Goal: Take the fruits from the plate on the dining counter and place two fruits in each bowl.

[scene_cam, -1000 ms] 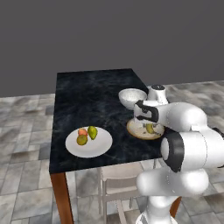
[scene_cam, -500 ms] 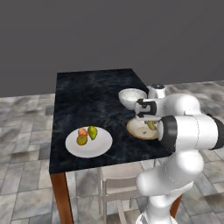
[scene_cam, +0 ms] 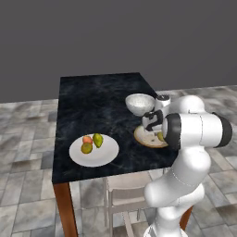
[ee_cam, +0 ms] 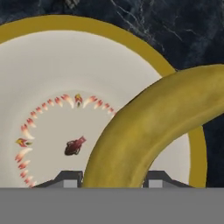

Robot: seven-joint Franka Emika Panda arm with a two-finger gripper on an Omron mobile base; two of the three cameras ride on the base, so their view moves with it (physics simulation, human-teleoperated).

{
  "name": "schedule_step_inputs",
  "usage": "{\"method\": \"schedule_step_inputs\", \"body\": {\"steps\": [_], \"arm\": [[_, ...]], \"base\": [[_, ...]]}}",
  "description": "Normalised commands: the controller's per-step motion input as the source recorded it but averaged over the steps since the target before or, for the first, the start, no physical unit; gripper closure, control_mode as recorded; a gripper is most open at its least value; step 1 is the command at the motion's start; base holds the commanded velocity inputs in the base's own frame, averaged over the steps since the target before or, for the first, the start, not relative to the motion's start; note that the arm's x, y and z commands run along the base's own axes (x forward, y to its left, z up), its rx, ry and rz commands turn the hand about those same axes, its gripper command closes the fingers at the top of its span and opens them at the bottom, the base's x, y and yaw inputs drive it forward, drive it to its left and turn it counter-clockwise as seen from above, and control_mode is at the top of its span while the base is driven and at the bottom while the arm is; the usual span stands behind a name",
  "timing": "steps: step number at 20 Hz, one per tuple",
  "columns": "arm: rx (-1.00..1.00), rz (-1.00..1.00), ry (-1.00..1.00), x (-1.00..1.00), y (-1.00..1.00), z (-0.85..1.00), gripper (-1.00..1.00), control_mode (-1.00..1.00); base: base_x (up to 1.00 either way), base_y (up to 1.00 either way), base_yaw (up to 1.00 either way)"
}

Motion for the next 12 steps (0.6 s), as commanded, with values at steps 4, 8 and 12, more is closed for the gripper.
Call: {"method": "schedule_step_inputs", "body": {"steps": [4, 8, 12], "arm": [[0.0, 0.0, 0.0, 0.0, 0.0, -0.07, 1.0, -1.0], [0.0, 0.0, 0.0, 0.0, 0.0, 0.0, 1.0, -1.0], [0.0, 0.0, 0.0, 0.0, 0.0, 0.0, -1.0, -1.0]], "base": [[0.0, 0.0, 0.0], [0.0, 0.0, 0.0], [0.0, 0.0, 0.0]]}}
